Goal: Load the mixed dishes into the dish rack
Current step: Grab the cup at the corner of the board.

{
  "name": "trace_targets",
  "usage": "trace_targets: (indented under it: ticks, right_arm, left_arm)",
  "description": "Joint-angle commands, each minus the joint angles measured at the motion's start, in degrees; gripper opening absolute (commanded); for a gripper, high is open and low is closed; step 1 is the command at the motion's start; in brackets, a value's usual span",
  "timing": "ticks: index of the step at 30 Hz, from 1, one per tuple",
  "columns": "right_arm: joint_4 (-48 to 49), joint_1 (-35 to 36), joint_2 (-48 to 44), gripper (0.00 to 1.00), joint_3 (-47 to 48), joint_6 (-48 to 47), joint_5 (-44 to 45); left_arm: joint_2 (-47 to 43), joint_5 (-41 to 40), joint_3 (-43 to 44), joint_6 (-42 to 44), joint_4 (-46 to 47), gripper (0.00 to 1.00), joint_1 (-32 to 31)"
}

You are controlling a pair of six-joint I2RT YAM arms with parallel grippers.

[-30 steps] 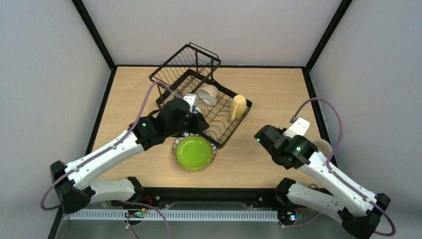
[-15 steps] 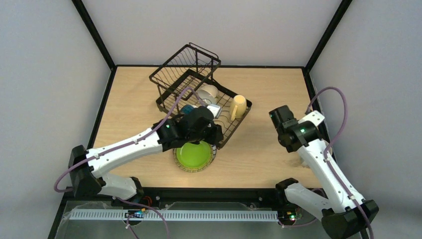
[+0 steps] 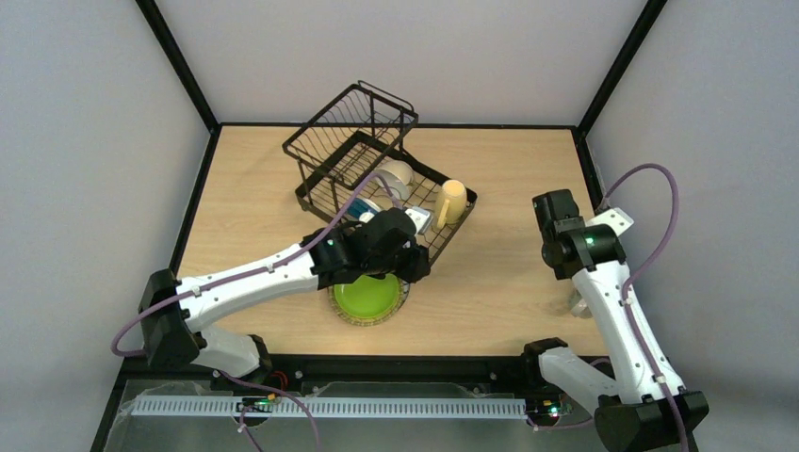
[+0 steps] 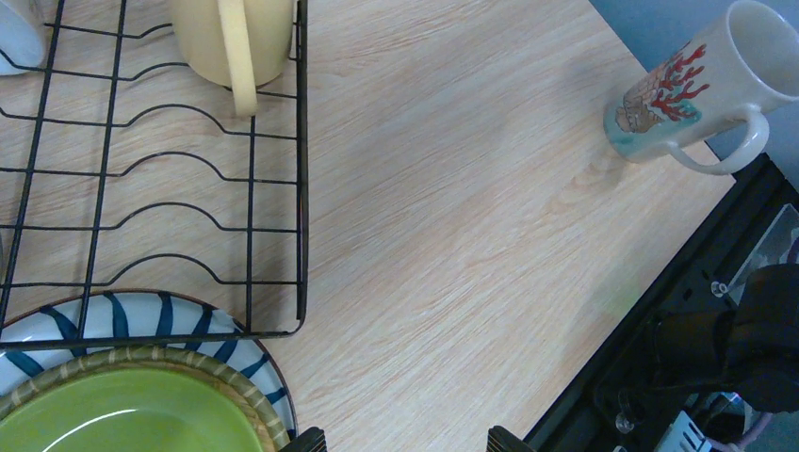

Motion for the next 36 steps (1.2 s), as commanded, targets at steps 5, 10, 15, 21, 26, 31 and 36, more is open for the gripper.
trace_targets:
  ticks: [5, 10, 15, 21, 26, 31, 36]
  right_arm:
    - [2.59, -9.58, 0.41, 0.55, -0.76, -5.1, -7.02]
    - [6.56, -13.12, 0.09, 0.55, -5.36, -6.77, -10.56]
    - [8.9, -15.67, 0.43, 0.56, -7.68, -8.5, -13.4]
    - [9.72, -17.64, 2.06, 0.68, -7.51, -9.05, -15.29]
    - [9.12, -19.1, 3.1, 0.69, -6.19, -9.87, -14.22]
    - [9.24, -19.98, 3.19, 0.7, -5.77, -10.43, -13.16]
    - [11.56, -23.86, 3.39, 0.7, -5.66, -13.55, -14.56]
  left_arm:
    - [1.32, 1.78, 0.55, 2.83, 1.35, 0.99, -0.34]
    - [1.95, 2.53, -0.26, 3.78, 1.77, 0.99, -0.41]
    - [2.65, 3.1, -0.2, 4.89, 1.77, 0.99, -0.32]
    - [3.36, 3.75, 0.03, 5.7, 2.29, 0.99, -0.34]
    - [3.42, 5.63, -0.81, 5.77, 3.51, 0.99, -0.3]
    - [3.85, 6.92, -1.68, 5.59, 5.09, 0.99, -0.34]
    - [4.88, 7.64, -1.23, 5.72, 5.95, 0.99, -0.33]
